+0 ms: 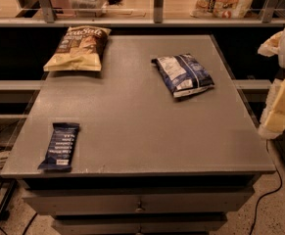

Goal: Move rxbar blueberry near brown chip bag

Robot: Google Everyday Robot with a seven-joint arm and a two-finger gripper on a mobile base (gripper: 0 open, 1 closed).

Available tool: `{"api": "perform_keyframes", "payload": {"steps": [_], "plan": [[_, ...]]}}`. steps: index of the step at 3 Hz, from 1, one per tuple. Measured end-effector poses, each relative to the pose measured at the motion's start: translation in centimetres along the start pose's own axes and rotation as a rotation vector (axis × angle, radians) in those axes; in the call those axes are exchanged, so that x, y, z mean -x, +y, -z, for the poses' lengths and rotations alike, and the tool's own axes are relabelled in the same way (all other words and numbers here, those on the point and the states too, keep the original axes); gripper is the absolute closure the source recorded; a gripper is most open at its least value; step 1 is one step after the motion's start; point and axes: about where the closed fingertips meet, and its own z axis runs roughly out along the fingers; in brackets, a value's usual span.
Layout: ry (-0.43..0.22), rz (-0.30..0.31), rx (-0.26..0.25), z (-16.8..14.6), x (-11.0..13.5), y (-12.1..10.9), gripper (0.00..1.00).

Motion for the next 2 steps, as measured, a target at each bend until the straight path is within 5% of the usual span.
{"api": "perform_keyframes", "payload": {"steps": [1,2], "plan": [[-0.003,0.003,-0.004,0.1,0.1,0.0,0.00],[-0.078,0.051,0.013,0.1,1.5,0.3,0.00]]}}
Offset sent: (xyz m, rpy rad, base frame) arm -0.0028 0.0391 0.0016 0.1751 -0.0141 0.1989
